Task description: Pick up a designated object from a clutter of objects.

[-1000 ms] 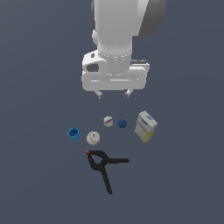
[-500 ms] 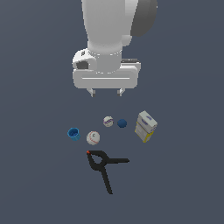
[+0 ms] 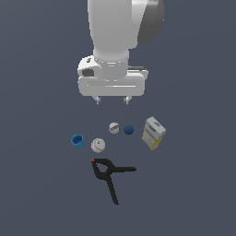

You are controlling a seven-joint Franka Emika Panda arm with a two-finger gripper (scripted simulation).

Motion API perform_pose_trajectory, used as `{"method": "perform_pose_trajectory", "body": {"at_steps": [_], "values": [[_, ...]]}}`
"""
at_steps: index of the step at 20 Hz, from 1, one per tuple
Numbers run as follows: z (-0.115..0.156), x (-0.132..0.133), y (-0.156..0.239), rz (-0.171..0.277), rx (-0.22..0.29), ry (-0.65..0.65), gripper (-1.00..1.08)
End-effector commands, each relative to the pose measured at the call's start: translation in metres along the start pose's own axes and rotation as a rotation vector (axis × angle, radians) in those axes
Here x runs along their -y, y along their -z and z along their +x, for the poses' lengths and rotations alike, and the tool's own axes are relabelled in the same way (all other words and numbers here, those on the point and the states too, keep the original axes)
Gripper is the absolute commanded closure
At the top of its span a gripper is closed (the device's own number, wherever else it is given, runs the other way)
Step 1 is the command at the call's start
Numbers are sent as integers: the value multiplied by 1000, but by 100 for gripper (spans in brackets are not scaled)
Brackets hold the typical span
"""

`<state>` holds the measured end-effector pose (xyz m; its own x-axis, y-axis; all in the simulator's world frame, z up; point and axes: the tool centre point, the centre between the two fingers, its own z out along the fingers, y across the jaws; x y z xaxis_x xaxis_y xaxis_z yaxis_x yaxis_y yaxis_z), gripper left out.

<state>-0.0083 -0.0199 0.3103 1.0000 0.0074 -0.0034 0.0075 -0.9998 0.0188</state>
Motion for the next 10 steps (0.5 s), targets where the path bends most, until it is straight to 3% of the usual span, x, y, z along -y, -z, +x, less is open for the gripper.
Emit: {"method": "perform_pose_trajectory", "body": {"at_steps": [1, 10], "values": [[0, 4, -10, 0, 1, -14, -92], [-2, 27, -74, 1, -1, -107, -92]]}}
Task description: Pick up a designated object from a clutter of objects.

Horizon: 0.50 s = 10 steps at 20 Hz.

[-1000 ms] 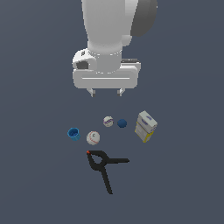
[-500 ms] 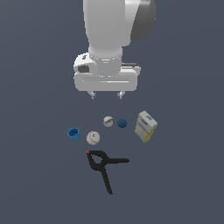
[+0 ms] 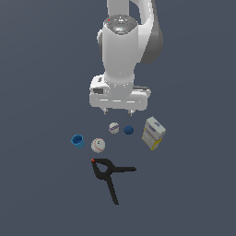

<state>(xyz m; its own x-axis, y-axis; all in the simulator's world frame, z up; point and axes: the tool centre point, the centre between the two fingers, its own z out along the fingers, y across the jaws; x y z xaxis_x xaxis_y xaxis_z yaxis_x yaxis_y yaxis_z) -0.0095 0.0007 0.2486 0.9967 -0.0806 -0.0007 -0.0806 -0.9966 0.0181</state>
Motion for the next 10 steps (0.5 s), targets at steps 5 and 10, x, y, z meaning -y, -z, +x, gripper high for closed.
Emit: {"method": "perform_pose_trajectory", "body": {"at_steps": [5, 10], "values": [[-13, 22, -61, 4, -1, -92, -92], [-30, 37, -105, 8, 0, -163, -92]]}}
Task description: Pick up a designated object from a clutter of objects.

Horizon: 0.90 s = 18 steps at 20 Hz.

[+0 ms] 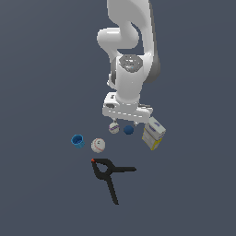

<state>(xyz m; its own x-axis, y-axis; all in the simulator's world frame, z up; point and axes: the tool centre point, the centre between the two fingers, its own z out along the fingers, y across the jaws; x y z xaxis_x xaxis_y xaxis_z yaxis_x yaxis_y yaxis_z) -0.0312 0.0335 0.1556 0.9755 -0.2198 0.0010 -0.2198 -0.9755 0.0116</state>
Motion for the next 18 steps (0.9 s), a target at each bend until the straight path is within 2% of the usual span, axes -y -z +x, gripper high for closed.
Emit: {"method": "perform_pose_trajectory", "body": {"at_steps": [1, 9, 17, 18], "values": [[-10, 6, -20, 3, -1, -35, -92], [-34, 16, -61, 9, 1, -108, -92], [-44, 19, -74, 12, 2, -132, -92], [6, 18, -35, 44, -89, -158, -92]]}}
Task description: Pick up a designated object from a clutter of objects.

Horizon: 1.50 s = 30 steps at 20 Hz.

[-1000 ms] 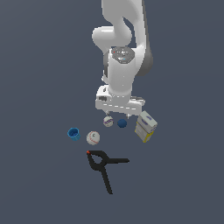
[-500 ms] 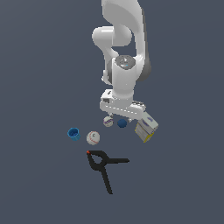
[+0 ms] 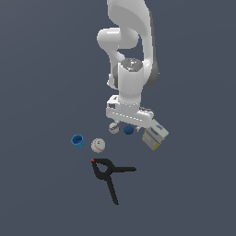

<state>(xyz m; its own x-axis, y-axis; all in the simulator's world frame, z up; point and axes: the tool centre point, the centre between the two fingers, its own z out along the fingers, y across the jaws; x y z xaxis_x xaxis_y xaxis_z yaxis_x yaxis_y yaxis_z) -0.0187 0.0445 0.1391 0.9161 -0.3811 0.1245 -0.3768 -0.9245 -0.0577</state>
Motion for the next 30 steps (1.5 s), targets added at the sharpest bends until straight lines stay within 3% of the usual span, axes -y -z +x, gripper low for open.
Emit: {"method": "perform_pose_trajectory", "body": {"at_steps": [1, 8, 20, 27, 28, 30], "values": [[-7, -3, -1, -2, 4, 1, -92], [-16, -3, -17, -11, 24, 7, -92], [-59, -10, -88, -49, 111, 32, -92], [-66, -11, -100, -55, 126, 36, -92], [-66, -11, -100, -55, 126, 36, 108], [-66, -11, -100, -55, 126, 36, 108]]}}
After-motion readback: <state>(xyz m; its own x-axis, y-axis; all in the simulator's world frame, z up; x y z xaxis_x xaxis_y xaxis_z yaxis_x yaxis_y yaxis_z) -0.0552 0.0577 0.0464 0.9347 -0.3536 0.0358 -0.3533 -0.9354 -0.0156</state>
